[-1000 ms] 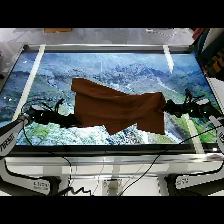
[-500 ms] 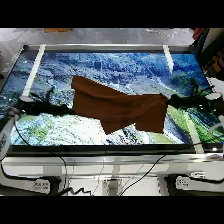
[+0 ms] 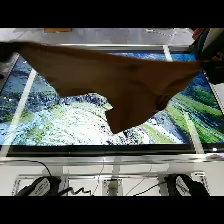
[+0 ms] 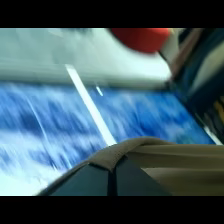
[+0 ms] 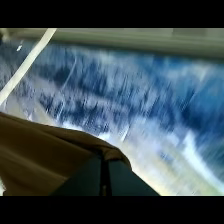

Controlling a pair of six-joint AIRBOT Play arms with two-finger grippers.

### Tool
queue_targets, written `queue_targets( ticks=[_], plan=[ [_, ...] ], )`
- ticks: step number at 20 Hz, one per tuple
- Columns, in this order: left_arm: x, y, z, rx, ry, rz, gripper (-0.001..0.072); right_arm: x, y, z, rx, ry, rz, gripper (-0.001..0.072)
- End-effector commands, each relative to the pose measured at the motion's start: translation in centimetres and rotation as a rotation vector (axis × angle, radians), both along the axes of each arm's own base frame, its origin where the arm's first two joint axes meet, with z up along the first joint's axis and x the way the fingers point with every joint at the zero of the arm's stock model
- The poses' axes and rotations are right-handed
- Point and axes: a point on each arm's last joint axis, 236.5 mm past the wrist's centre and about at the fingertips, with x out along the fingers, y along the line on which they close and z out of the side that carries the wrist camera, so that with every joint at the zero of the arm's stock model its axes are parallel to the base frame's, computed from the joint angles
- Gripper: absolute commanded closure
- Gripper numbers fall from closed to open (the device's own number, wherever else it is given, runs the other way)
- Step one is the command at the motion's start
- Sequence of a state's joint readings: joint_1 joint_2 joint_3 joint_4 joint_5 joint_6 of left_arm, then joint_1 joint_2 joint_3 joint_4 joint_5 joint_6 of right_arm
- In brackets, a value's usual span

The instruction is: Fold the clothes and pants, and hang the long-sleeved shirts on hangers.

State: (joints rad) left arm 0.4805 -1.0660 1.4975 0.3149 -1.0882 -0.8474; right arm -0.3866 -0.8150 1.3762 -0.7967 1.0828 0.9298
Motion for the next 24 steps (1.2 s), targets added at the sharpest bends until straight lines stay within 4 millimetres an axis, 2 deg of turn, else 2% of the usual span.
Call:
queue_targets(
  ticks=[1, 3, 5, 7, 9, 11, 13, 14, 15, 17, 20, 23, 24],
  plan=[
    [-6.9, 1.6, 10.2, 0.052, -0.292, 0.211, 0.0693, -8.1, 2.2, 10.2, -0.154, -0.298, -0.050, 0.0695],
    [-11.0, 1.7, 14.1, 0.082, -0.423, 0.316, 0.0692, -12.8, 3.4, 15.4, -0.189, -0.484, -0.087, 0.0695],
    [-14.2, 1.5, 16.9, 0.099, -0.526, 0.393, 0.0692, -16.8, 4.2, 19.4, -0.207, -0.643, -0.127, 0.0696],
    [-16.4, 1.4, 18.4, 0.135, -0.591, 0.463, 0.0692, -18.8, 4.1, 21.7, -0.229, -0.728, -0.167, 0.0697],
    [-16.7, 1.7, 18.2, 0.181, -0.589, 0.498, 0.0693, -18.0, 3.1, 22.1, -0.222, -0.730, -0.201, 0.0698],
    [-15.5, 2.5, 17.2, 0.197, -0.550, 0.500, 0.0693, -14.5, 1.6, 20.8, -0.133, -0.647, -0.202, 0.0697],
    [-12.4, 3.5, 14.7, 0.181, -0.452, 0.454, 0.0693, -8.9, 0.1, 17.5, -0.037, -0.485, -0.181, 0.0698],
    [-10.4, 3.8, 12.5, 0.173, -0.371, 0.404, 0.0693, -5.8, -0.3, 14.7, -0.003, -0.372, -0.150, 0.0698],
    [-8.2, 3.7, 9.4, 0.165, -0.264, 0.326, 0.0693, -2.6, -0.3, 11.1, 0.036, -0.238, -0.096, 0.0698],
    [-4.0, 1.9, 2.3, 0.138, -0.039, 0.116, 0.0693, 2.4, 0.3, 3.6, 0.131, 0.031, 0.023, 0.0697],
    [2.1, -2.5, -9.0, 0.072, 0.256, -0.167, 0.0693, 8.3, 1.5, -7.4, 0.206, 0.353, 0.137, 0.0696],
    [8.9, -4.3, -22.3, 0.122, 0.485, -0.215, 0.0693, 13.3, 3.5, -17.0, 0.235, 0.544, 0.176, 0.0696],
    [10.8, -4.4, -25.8, 0.103, 0.532, -0.198, 0.0693, 14.9, 3.8, -20.1, 0.228, 0.585, 0.165, 0.0695]
  ],
)
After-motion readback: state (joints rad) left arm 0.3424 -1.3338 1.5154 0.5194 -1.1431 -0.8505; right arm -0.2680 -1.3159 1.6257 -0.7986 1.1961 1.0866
